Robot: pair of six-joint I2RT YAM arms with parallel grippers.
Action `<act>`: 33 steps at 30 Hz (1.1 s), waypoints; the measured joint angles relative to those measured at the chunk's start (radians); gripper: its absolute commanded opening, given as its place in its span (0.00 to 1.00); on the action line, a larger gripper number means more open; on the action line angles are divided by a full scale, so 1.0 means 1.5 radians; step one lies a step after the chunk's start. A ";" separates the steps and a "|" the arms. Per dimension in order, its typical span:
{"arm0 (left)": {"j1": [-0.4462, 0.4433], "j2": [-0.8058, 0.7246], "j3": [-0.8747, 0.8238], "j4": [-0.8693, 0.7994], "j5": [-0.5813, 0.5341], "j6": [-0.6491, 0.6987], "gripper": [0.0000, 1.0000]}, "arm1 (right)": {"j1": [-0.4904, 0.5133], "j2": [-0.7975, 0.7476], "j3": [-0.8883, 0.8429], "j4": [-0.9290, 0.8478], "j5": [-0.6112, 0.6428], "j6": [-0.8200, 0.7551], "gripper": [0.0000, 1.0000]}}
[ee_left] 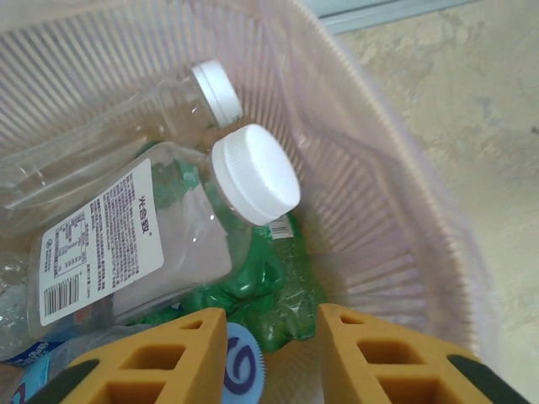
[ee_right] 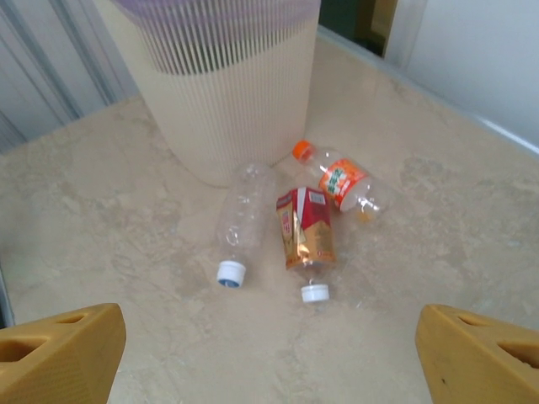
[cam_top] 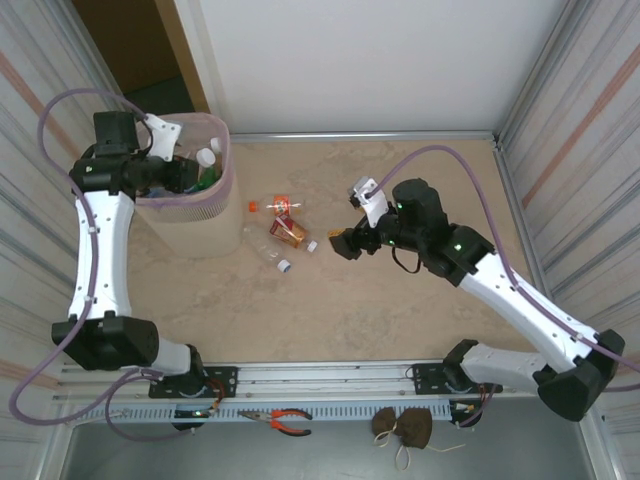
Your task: Put the plastic bottles in the bin
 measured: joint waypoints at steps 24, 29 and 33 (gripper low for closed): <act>0.007 -0.211 -0.122 0.211 0.090 -0.294 0.46 | 0.125 0.449 0.140 0.020 0.030 0.220 0.67; 0.007 -0.227 -0.132 0.213 0.095 -0.301 0.47 | 0.125 0.522 0.174 0.017 0.013 0.238 0.67; 0.007 -0.231 -0.142 0.217 0.106 -0.311 0.47 | 0.125 0.570 0.197 0.016 0.001 0.248 0.65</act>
